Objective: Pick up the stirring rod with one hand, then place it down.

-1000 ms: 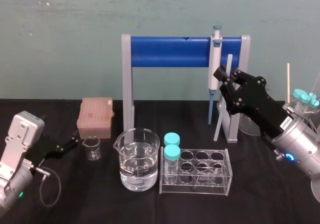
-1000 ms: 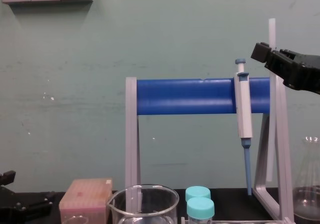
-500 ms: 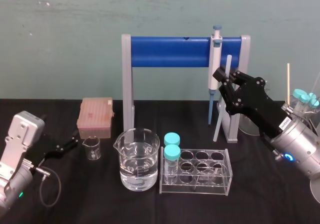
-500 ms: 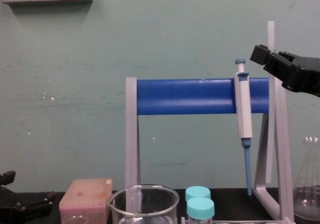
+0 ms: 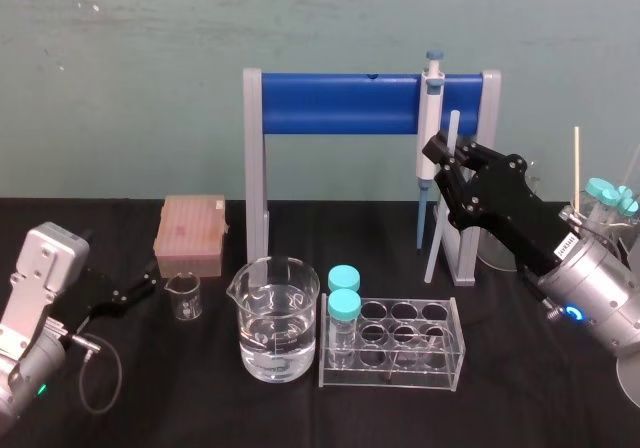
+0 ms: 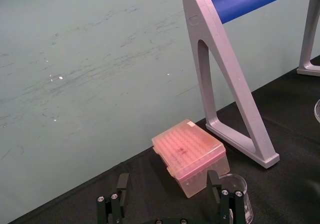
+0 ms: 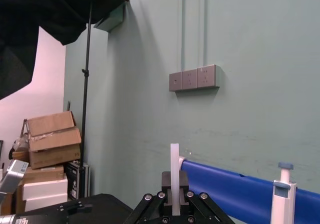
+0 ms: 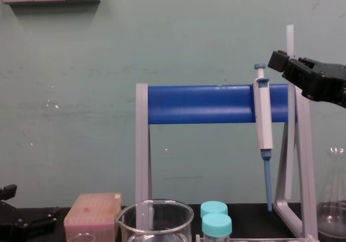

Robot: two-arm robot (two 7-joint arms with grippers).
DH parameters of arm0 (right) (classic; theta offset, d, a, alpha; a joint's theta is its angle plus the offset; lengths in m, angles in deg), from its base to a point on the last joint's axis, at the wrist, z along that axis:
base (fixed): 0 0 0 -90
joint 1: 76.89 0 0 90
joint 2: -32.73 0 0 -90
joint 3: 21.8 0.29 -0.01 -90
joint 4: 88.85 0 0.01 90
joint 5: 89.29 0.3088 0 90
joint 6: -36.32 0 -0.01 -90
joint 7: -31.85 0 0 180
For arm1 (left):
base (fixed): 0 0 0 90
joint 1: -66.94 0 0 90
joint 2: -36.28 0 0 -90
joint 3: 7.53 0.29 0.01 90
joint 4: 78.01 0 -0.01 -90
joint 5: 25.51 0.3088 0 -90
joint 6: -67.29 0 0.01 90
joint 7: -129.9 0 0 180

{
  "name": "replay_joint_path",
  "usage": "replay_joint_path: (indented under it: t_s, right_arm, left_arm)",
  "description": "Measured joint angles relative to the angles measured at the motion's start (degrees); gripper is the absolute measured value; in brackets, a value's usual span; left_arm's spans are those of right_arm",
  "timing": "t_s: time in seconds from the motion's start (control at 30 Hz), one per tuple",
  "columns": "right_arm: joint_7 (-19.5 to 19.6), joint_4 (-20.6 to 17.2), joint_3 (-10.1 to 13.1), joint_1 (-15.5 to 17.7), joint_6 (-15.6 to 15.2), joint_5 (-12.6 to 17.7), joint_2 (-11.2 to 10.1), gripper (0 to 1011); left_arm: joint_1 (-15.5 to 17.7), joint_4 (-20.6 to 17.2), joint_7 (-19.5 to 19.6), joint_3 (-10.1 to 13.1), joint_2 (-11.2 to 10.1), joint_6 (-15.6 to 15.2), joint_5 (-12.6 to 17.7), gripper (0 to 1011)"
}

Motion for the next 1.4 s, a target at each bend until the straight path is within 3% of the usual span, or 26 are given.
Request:
replay_joint_path:
  t_s: [0.53, 1.07, 1.4]
  right_arm:
    - [-0.81, 4.43, -2.86, -0.04, -1.63, -1.55, 0.27, 70]
    - [-2.83, 11.51, -5.70, -3.55, -0.71, -3.11, 2.38, 70]
    - [-2.52, 14.49, -6.59, -4.05, -1.22, -4.27, 3.21, 70]
  left_arm:
    - [0.00, 0.00, 0.00, 0.00, 0.00, 0.00, 0.00, 1000]
    - [0.00, 0.00, 0.00, 0.00, 0.00, 0.00, 0.00, 1000]
    - [0.00, 0.00, 0.00, 0.00, 0.00, 0.00, 0.00, 1000]
